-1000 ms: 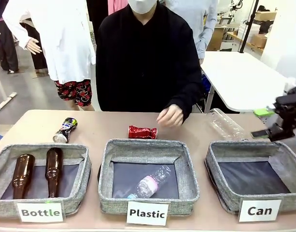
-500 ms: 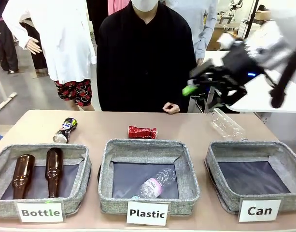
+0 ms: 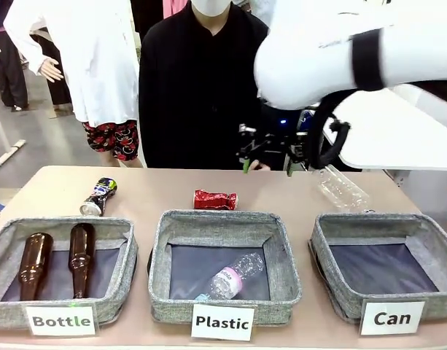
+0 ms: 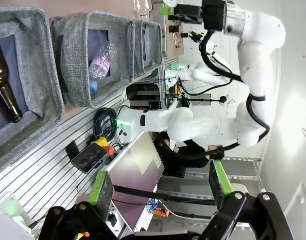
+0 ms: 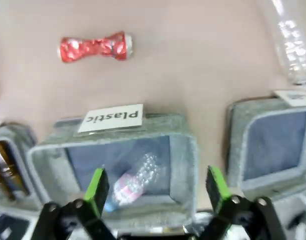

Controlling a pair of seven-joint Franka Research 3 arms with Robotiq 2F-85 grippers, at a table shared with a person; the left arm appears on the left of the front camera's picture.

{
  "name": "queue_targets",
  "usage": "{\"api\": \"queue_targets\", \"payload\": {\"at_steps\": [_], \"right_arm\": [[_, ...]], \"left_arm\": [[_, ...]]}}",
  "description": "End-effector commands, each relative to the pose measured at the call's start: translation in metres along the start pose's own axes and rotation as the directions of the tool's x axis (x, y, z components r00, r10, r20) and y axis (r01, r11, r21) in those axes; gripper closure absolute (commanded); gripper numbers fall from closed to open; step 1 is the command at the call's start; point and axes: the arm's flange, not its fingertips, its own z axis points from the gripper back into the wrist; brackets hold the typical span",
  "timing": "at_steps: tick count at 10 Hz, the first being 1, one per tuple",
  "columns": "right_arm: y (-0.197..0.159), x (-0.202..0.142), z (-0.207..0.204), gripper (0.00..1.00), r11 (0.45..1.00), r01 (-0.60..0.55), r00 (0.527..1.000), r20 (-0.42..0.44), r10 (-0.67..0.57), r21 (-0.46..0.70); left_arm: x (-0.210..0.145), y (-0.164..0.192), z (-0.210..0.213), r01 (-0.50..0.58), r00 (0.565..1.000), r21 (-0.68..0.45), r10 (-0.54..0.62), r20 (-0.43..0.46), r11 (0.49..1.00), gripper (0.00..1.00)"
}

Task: Sort the can waste into the basket.
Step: Pick up the can waste from the table and place it in the right Fabric basket.

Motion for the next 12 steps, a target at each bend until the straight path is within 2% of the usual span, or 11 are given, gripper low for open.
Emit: {"api": "queue_targets", "payload": {"at_steps": [1, 3, 4, 5, 6, 7, 10, 12], "right_arm": [[0.045, 0.037, 0.008, 0.0, 0.998, -0.056, 0.994, -0.089, 0.056, 0.003], [0.062, 0.047, -0.012, 0.0, 0.997, 0.074, 0.993, -0.088, -0.075, -0.013], [0.039, 0.025, -0.017, 0.0, 0.999, -0.052, 0.995, -0.081, 0.052, 0.006], [0.039, 0.025, -0.017, 0.0, 0.999, -0.052, 0.995, -0.081, 0.052, 0.006], [0.054, 0.039, -0.027, 0.0, 1.0, -0.022, 0.995, -0.101, 0.023, 0.011], [0.072, 0.056, -0.041, 0.0, 0.997, -0.066, 0.993, -0.098, 0.062, -0.038], [0.079, 0.079, -0.058, 0.0, 0.994, -0.093, 0.996, 0.008, 0.093, 0.055], [0.083, 0.096, -0.083, 0.0, 0.989, -0.138, 0.99, -0.008, 0.139, 0.057]], "left_arm": [[-0.003, -0.002, 0.001, -0.009, 1.0, -0.007, 0.009, -0.003, 1.0, 0.0], [-0.003, -0.002, 0.001, -0.009, 1.0, -0.007, 0.009, -0.003, 1.0, 0.0], [-0.003, -0.002, 0.001, -0.009, 1.0, -0.007, 0.009, -0.003, 1.0, 0.0], [-0.003, -0.002, 0.001, -0.009, 1.0, -0.007, 0.009, -0.003, 1.0, 0.0], [-0.003, -0.002, 0.001, -0.009, 1.0, -0.007, 0.009, -0.003, 1.0, 0.0], [-0.003, -0.002, 0.001, -0.009, 1.0, -0.007, 0.009, -0.003, 1.0, 0.0], [-0.003, -0.002, 0.001, -0.009, 1.0, -0.007, 0.009, -0.003, 1.0, 0.0], [-0.003, -0.002, 0.001, -0.009, 1.0, -0.007, 0.009, -0.003, 1.0, 0.0]]}}
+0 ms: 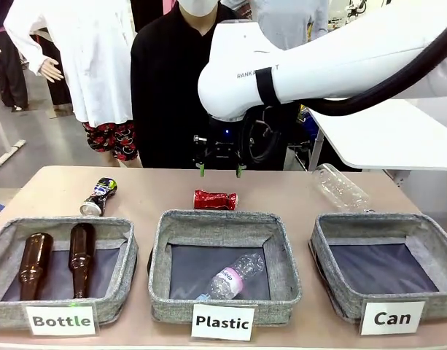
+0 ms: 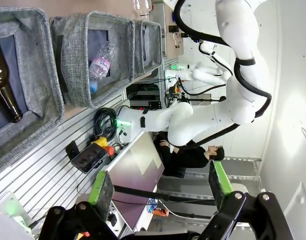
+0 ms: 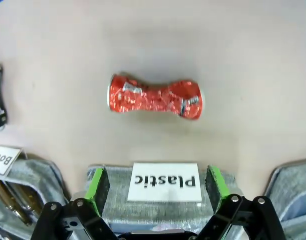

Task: Sort the can waste into the basket.
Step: Pick up the can waste from the table and place it in the right Fabric basket.

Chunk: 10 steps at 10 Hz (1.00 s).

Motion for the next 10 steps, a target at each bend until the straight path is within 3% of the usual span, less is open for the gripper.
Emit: {"api": "queue_targets", "payload": {"at_steps": [1, 3, 5, 6, 7, 8, 10], "right_arm": [[0.001, 0.019, -0.013, 0.0, 0.999, -0.042, 0.999, 0.018, 0.042, -0.02], [-0.006, 0.027, -0.012, 0.0, 0.997, -0.07, 0.997, 0.021, 0.07, -0.013], [-0.015, 0.033, -0.014, 0.0, 0.969, -0.249, 0.967, -0.048, 0.249, 0.007], [-0.017, 0.037, -0.017, 0.0, 0.9, -0.434, 0.892, -0.127, 0.434, 0.03], [-0.019, 0.037, -0.021, 0.0, 0.792, -0.608, 0.774, -0.177, 0.608, 0.061], [-0.024, 0.037, -0.024, 0.0, 0.646, -0.758, 0.622, -0.194, 0.759, 0.096], [-0.032, 0.034, -0.029, 0.0, 0.401, -0.909, 0.382, -0.16, 0.91, 0.111]], "left_arm": [[-0.003, -0.002, 0.001, -0.009, 1.0, -0.007, 0.009, -0.003, 1.0, 0.0], [-0.003, -0.002, 0.001, -0.009, 1.0, -0.007, 0.009, -0.003, 1.0, 0.0], [-0.003, -0.002, 0.001, -0.009, 1.0, -0.007, 0.009, -0.003, 1.0, 0.0], [-0.003, -0.002, 0.001, -0.009, 1.0, -0.007, 0.009, -0.003, 1.0, 0.0], [-0.003, -0.002, 0.001, -0.009, 1.0, -0.007, 0.009, -0.003, 1.0, 0.0], [-0.003, -0.002, 0.001, -0.009, 1.0, -0.007, 0.009, -0.003, 1.0, 0.0], [-0.003, -0.002, 0.001, -0.009, 1.0, -0.007, 0.009, -0.003, 1.0, 0.0]]}}
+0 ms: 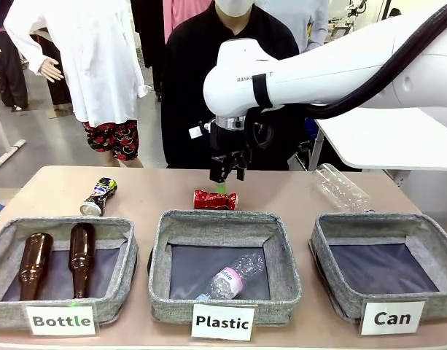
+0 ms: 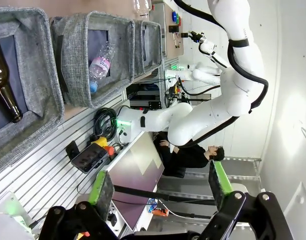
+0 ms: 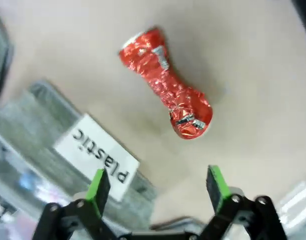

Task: Sort the can waste into the basket.
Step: Pick up the can waste from the table and place it in the right Fabric basket.

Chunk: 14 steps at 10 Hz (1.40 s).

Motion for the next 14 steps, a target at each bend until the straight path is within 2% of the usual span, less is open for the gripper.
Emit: {"api": "queue_targets", "payload": {"at_steps": [1, 2, 3, 4, 5, 6, 8, 11, 13, 14], "right_arm": [[-0.012, -0.005, 0.003, 0.0, 0.923, -0.383, 0.924, -0.025, 0.383, -0.024], [-0.011, -0.008, 0.001, 0.0, 0.869, -0.494, 0.869, 0.008, 0.494, -0.02], [-0.011, -0.009, 0.0, 0.0, 0.847, -0.532, 0.846, 0.051, 0.531, 0.005], [-0.011, -0.007, 0.004, 0.0, 0.89, -0.453, 0.89, 0.08, 0.449, 0.049], [-0.005, -0.001, 0.001, 0.0, 0.894, -0.447, 0.895, 0.002, 0.447, -0.017], [-0.005, -0.001, 0.001, 0.0, 0.894, -0.447, 0.895, 0.002, 0.447, -0.017], [-0.012, 0.003, -0.004, 0.0, 0.842, -0.539, 0.839, 0.078, 0.539, -0.022], [-0.028, 0.01, -0.027, 0.0, 0.821, -0.566, 0.819, 0.069, 0.57, -0.069], [-0.034, 0.011, -0.038, 0.0, 0.758, -0.64, 0.754, 0.087, 0.651, -0.125], [-0.037, 0.013, -0.042, 0.0, 0.751, -0.647, 0.746, 0.095, 0.659, -0.127]], "left_arm": [[-0.003, -0.002, 0.001, -0.009, 1.0, -0.007, 0.009, -0.003, 1.0, 0.0], [-0.003, -0.002, 0.001, -0.009, 1.0, -0.007, 0.009, -0.003, 1.0, 0.0], [-0.003, -0.002, 0.001, -0.009, 1.0, -0.007, 0.009, -0.003, 1.0, 0.0], [-0.003, -0.002, 0.001, -0.009, 1.0, -0.007, 0.009, -0.003, 1.0, 0.0], [-0.003, -0.002, 0.001, -0.009, 1.0, -0.007, 0.009, -0.003, 1.0, 0.0], [-0.003, -0.002, 0.001, -0.009, 1.0, -0.007, 0.009, -0.003, 1.0, 0.0], [-0.003, -0.002, 0.001, -0.009, 1.0, -0.007, 0.009, -0.003, 1.0, 0.0], [-0.003, -0.002, 0.001, -0.009, 1.0, -0.007, 0.009, -0.003, 1.0, 0.0], [-0.003, -0.002, 0.001, -0.009, 1.0, -0.007, 0.009, -0.003, 1.0, 0.0], [-0.003, -0.002, 0.001, -0.009, 1.0, -0.007, 0.009, -0.003, 1.0, 0.0]]}}
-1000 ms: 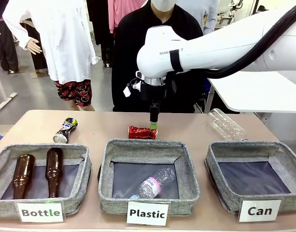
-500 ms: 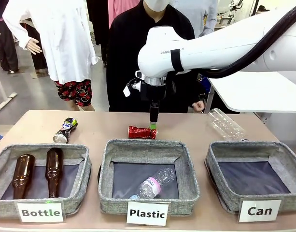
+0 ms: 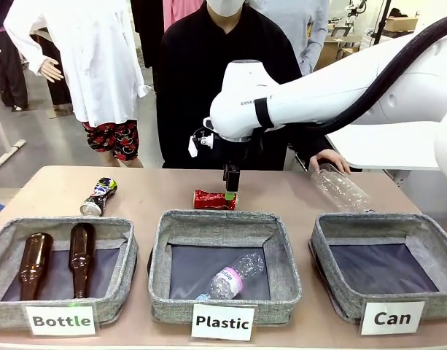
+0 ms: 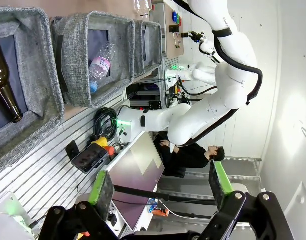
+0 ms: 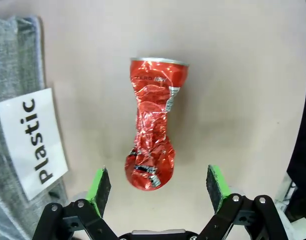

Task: Sort the can waste into the basket.
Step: Pick up the can waste from the table and place it in the right Fabric basket.

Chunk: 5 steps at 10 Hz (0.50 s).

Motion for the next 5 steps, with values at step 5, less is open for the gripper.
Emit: {"api": "queue_targets", "payload": {"at_steps": [5], "right_arm": [[-0.019, -0.011, -0.029, 0.0, 1.0, -0.024, 1.0, -0.009, 0.024, 0.018]], "left_arm": [[-0.003, -0.002, 0.001, -0.009, 1.0, -0.007, 0.009, -0.003, 1.0, 0.0]]}}
